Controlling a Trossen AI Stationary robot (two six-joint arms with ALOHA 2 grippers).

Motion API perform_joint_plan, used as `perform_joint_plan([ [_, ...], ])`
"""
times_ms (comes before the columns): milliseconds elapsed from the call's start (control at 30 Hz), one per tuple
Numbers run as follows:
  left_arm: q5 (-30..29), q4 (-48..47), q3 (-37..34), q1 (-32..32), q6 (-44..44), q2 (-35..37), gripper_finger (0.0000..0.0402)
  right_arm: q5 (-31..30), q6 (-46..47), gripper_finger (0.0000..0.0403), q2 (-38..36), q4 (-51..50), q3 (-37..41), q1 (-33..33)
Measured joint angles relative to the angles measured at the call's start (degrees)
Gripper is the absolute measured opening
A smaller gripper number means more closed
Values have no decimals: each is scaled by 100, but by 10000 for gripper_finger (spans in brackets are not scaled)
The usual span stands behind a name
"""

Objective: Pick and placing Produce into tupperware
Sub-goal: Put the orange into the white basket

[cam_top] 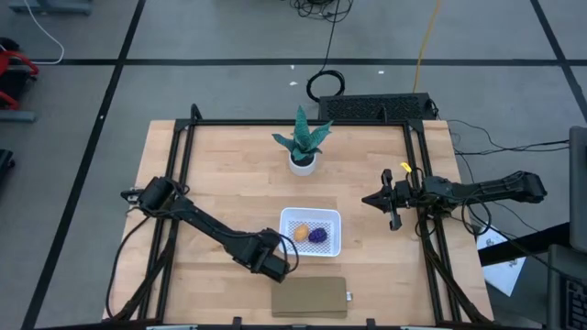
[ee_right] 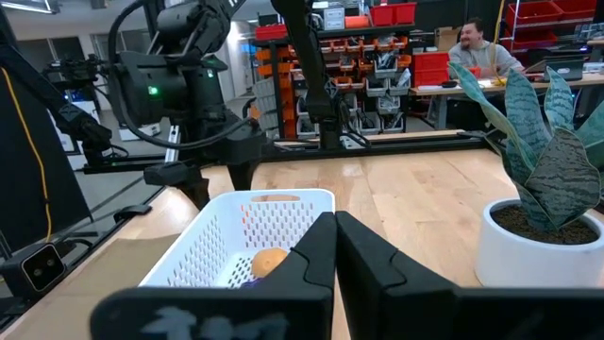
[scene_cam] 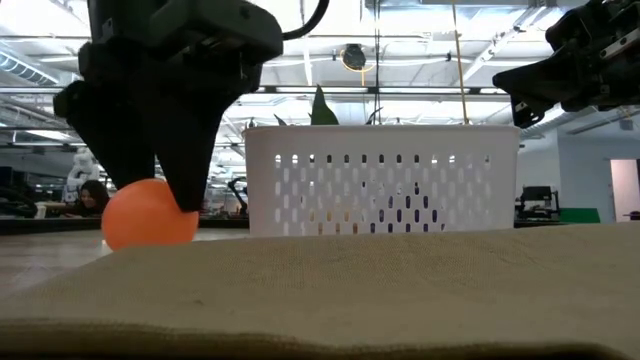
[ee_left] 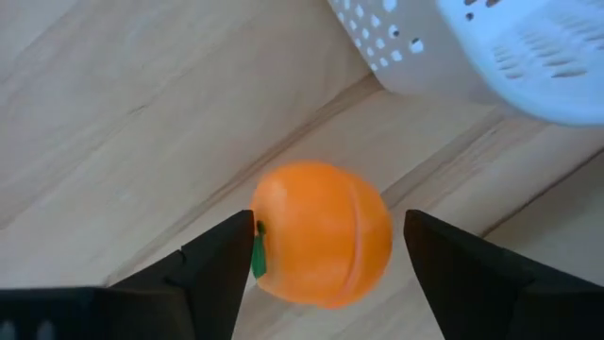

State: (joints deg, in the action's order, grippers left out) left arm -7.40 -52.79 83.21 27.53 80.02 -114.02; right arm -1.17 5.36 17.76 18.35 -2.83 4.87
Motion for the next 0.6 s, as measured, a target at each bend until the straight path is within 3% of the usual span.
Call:
perform_joint_plan([
  [300, 352, 1136, -825, 0, -126, 25, 302, 0, 42, 0, 0, 0, 0, 2],
  [467, 395, 1198, -886, 0, -154, 33, 320, 0, 42, 0, 0, 2, 0, 1],
  [600, 427, 1224, -889, -1, -192, 28, 313, 0, 42, 0, 0, 15, 0, 0],
])
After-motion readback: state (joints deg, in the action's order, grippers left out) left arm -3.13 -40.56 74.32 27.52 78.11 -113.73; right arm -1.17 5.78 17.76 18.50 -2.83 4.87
